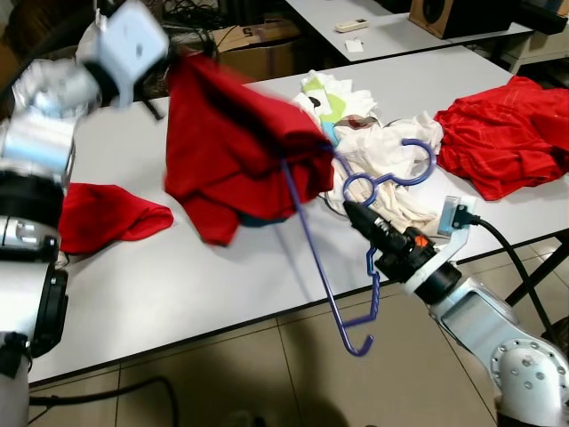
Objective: Hang hanger
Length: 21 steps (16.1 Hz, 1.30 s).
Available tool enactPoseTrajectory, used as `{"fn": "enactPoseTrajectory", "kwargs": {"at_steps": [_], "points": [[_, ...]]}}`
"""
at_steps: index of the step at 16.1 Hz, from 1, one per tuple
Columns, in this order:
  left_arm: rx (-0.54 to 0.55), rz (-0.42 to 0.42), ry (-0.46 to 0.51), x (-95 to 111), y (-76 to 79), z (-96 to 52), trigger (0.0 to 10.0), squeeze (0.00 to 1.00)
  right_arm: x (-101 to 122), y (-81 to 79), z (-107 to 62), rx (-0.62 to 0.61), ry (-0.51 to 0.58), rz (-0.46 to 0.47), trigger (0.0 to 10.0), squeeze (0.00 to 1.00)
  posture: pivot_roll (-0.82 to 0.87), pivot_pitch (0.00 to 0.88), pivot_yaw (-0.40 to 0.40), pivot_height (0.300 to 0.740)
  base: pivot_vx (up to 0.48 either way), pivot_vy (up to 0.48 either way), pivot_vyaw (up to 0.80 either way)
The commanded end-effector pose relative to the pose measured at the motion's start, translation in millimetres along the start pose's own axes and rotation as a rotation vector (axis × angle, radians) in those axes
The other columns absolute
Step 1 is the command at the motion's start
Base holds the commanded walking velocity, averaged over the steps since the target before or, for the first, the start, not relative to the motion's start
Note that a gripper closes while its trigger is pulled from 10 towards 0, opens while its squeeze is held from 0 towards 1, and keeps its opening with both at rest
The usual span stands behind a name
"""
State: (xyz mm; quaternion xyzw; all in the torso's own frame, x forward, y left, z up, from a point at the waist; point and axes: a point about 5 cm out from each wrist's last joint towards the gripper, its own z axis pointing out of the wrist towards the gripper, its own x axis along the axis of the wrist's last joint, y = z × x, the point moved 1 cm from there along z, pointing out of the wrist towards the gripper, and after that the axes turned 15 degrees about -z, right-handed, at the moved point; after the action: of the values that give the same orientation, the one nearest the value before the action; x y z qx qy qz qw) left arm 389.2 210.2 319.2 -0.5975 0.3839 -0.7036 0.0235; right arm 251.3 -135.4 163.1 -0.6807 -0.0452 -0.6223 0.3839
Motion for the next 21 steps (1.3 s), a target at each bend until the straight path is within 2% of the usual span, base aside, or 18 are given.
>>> {"fn": "enactPoseTrajectory", "kwargs": {"at_steps": [1, 2, 3, 4, 5, 6, 9, 11, 12, 13, 14, 15, 16, 17, 18, 21], "points": [[-0.113, -0.049, -0.008, -5, 21.1, 5.6, 0.0, 0.0, -13, 12.4, -2.8, -0.094, -0.102, -0.049, 10.0, 0.0, -0.1, 0.0, 0.092, 0.74, 0.0, 0.0, 0.0], [-0.249, -0.107, -0.037, -19, 57.7, 12.2, 0.0, 0.0, -41, 23.5, -10.9, -0.163, -0.322, -0.188, 10.0, 0.0, -0.1, 0.0, 0.093, 0.74, 0.0, 0.0, 0.0], [-0.295, -0.134, -0.058, -29, 75.1, 14.5, 0.0, 0.0, -50, 27.0, -15.2, -0.175, -0.403, -0.296, 10.0, 0.0, -0.1, 0.0, 0.095, 0.74, 0.0, 0.0, 0.0], [-0.333, -0.159, -0.087, -42, 94.8, 16.6, 0.0, 0.0, -53, 28.0, -18.0, -0.174, -0.435, -0.368, 10.0, 0.0, -0.1, 0.0, 0.097, 0.74, 0.0, 0.0, 0.0], [-0.376, -0.185, -0.14, -61, 123.8, 17.6, 0.0, 0.0, -53, 26.3, -20.5, -0.157, -0.441, -0.474, 10.0, 0.0, -0.11, 0.0, 0.1, 0.74, 0.0, 0.0, 0.0], [-0.407, -0.168, -0.193, -71, 138.8, 13.4, 0.0, 0.0, -46, 21.1, -24.5, -0.122, -0.407, -0.55, 10.0, 0.0, -0.12, 0.0, 0.102, 0.74, 0.0, 0.0, 0.0], [-0.39, -0.193, -0.166, -64, 140.5, 13.6, 0.0, 0.0, -35, 6.7, -30.3, -0.036, -0.342, -0.594, 10.0, 0.0, -0.12, 0.0, 0.099, 0.74, 0.0, 0.0, 0.0], [-0.35, -0.196, -0.14, -59, 138.4, 17.1, 0.0, 0.0, -20, -4.9, -34.4, 0.012, -0.221, -0.511, 10.0, 0.0, -0.13, 0.0, 0.101, 0.74, 0.0, 0.0, 0.0], [-0.292, -0.185, -0.139, -59, 130.3, 17.6, 0.0, 0.0, -4, -1.4, -37.8, -0.037, -0.089, -0.403, 10.0, 0.0, -0.14, 0.0, 0.103, 0.74, 0.0, 0.0, 0.0], [-0.277, -0.182, -0.14, -59, 127.4, 17.5, 0.0, 0.0, 1, 2.0, -38.8, -0.067, -0.046, -0.359, 10.0, 0.0, -0.14, 0.0, 0.102, 0.74, 0.0, 0.0, 0.0], [-0.22, -0.172, -0.143, -60, 116.9, 16.8, 0.0, 0.0, 19, 15.9, -43.5, -0.166, 0.131, -0.154, 10.0, 0.0, -0.14, 0.0, 0.1, 0.74, 0.0, 0.0, 0.0], [-0.189, -0.158, -0.154, -63, 110.6, 15.9, 0.0, 0.0, 18, 42.3, -50.9, -0.34, 0.16, 0.004, 10.0, 0.0, -0.14, 0.0, 0.098, 0.74, 0.0, 0.0, 0.0], [-0.181, -0.153, -0.158, -64, 108.8, 15.4, 0.0, 0.0, 11, 48.9, -54.1, -0.374, 0.114, 0.025, 10.0, 0.0, -0.14, 0.0, 0.098, 0.74, 0.0, 0.0, 0.0], [-0.175, -0.151, -0.16, -64, 107.3, 14.9, 0.0, 0.0, -2, 48.7, -56.4, -0.366, 0.022, 0.009, 10.0, 0.0, -0.14, 0.0, 0.096, 0.74, 0.0, 0.0, 0.0], [-0.168, -0.15, -0.156, -63, 106.8, 14.9, 0.0, 0.0, -14, 37.1, -54.4, -0.293, -0.073, -0.045, 10.0, 0.0, -0.14, 0.0, 0.092, 0.74, 0.0, 0.0, 0.0], [-0.156, -0.147, -0.146, -62, 105.9, 16.3, 0.0, 0.0, -20, 21.0, -47.3, -0.197, -0.143, -0.096, 10.0, 0.0, -0.14, 0.0, 0.089, 0.74, 0.0, 0.0, 0.0]]}}
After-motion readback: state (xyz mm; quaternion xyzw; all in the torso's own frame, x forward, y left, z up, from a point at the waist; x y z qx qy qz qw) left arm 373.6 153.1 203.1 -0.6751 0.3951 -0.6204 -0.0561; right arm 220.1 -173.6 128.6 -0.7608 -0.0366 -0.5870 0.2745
